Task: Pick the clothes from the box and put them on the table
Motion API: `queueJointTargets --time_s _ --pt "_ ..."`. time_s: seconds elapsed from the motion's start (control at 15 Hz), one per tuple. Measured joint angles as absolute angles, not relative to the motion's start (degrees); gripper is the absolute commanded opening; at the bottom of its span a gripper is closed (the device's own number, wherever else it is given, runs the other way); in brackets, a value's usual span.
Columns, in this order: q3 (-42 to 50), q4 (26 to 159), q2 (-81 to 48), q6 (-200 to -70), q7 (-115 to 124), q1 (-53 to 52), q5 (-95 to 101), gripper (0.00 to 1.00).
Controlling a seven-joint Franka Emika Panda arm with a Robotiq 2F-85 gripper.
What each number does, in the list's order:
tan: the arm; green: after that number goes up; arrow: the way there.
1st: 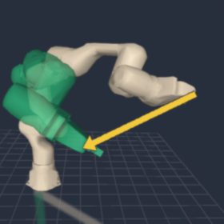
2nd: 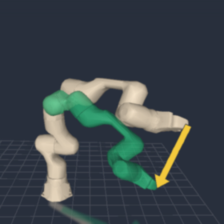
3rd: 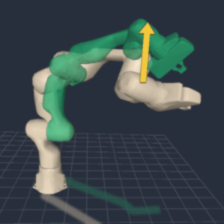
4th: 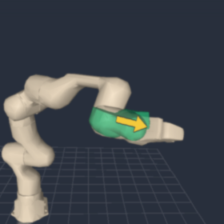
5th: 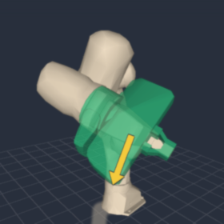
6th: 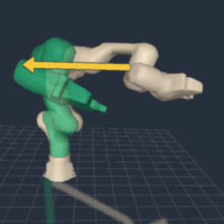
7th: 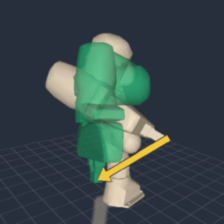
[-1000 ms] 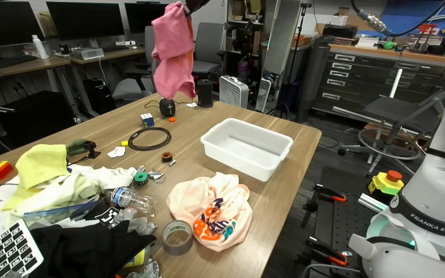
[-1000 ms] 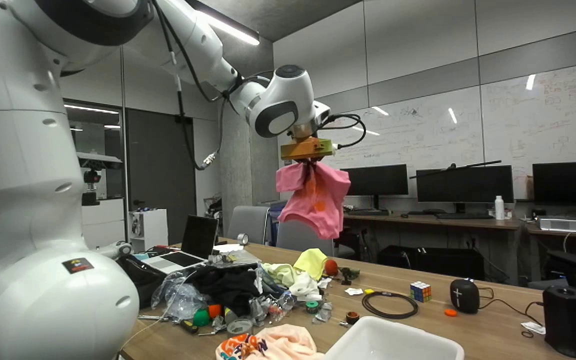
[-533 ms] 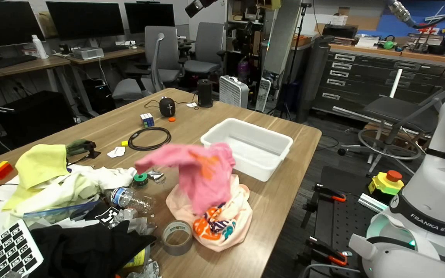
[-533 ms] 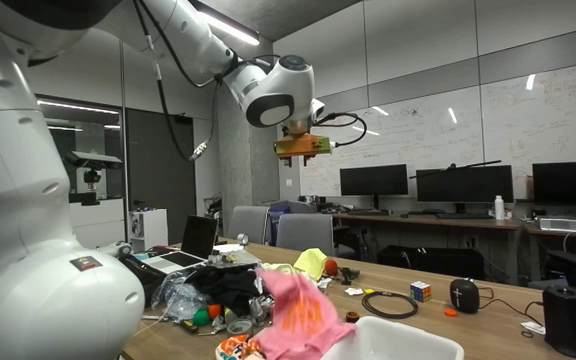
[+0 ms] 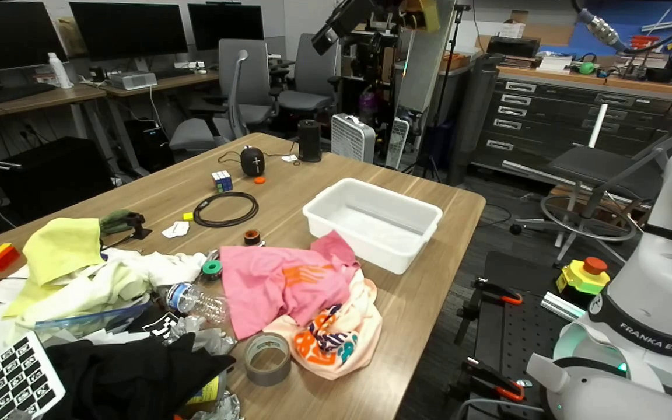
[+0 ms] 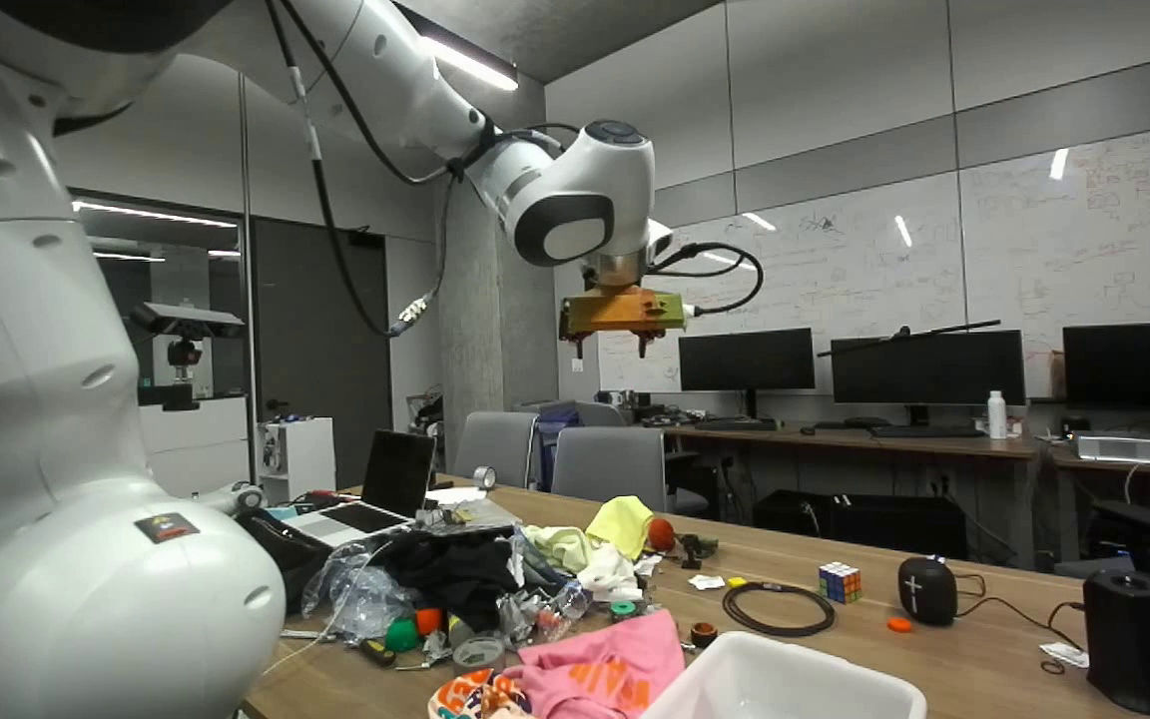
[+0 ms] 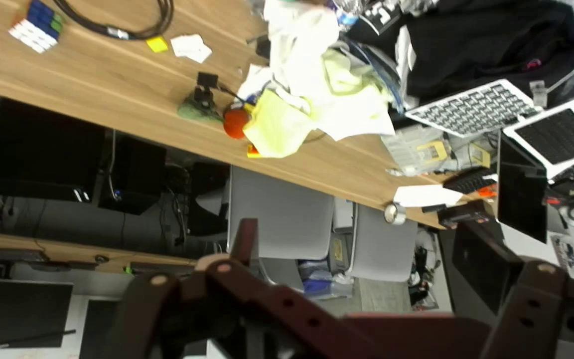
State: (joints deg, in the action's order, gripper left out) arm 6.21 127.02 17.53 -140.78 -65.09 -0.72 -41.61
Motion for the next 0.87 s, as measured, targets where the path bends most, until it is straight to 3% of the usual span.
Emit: queueJointTargets --time_s 0.53,0.87 --pt "7.65 130.72 14.68 -144.24 -42.53 6.09 -16.06 1.00" --pt "11.58 131.84 15.18 -142.76 -34.80 7.01 -13.41 1.00"
